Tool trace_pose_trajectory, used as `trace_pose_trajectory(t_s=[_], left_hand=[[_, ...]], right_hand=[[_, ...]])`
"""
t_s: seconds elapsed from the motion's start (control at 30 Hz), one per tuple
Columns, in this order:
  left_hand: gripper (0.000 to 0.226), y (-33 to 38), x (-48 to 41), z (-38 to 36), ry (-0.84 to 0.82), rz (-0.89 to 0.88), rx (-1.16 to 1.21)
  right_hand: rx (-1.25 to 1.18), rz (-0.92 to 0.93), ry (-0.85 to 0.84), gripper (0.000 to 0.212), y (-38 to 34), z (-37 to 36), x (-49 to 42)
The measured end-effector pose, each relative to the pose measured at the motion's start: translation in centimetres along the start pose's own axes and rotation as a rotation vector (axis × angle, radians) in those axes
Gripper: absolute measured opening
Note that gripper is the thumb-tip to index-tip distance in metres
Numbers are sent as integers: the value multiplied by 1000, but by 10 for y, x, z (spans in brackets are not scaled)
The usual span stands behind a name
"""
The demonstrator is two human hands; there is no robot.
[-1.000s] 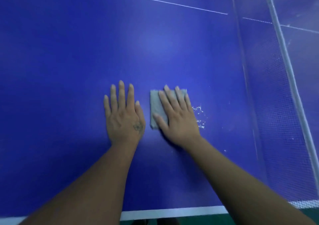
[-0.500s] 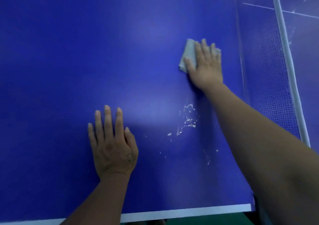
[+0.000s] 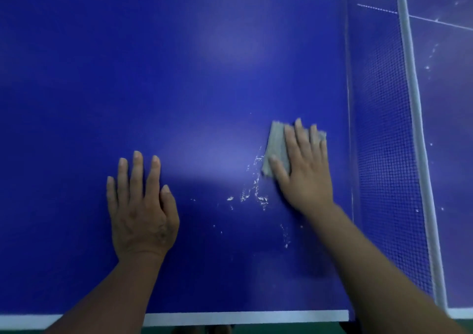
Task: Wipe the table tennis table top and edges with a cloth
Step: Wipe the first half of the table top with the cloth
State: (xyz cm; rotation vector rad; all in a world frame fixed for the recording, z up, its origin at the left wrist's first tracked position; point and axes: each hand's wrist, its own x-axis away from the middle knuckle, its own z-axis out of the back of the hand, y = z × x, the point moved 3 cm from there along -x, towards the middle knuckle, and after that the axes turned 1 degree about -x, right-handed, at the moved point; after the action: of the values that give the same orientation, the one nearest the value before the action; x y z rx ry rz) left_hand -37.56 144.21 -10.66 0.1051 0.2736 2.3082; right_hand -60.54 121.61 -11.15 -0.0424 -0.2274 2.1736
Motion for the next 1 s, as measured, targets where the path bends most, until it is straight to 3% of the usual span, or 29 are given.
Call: trace_pose_trajectory(t_s=[0.2, 0.43, 0.57, 0.67, 0.9, 1.0], left_hand=[[61, 2, 2, 0, 13, -2, -13], [62, 2, 2, 0, 20, 4, -14], [61, 2, 2, 0, 25, 2, -16], [62, 1, 2, 0, 21, 7, -13], [61, 1, 3, -1, 46, 4, -7], [60, 2, 3, 0, 60, 0, 3]], right_hand=[[-41, -294, 33, 77, 73, 16, -105], [29, -286, 109, 70, 31, 0, 49], [-23, -277, 18, 75, 9, -9, 118], [-68, -307, 1, 77, 14, -2, 79], [-97, -518, 79, 82, 42, 9, -104], [-109, -426, 47, 82, 21, 8, -136]])
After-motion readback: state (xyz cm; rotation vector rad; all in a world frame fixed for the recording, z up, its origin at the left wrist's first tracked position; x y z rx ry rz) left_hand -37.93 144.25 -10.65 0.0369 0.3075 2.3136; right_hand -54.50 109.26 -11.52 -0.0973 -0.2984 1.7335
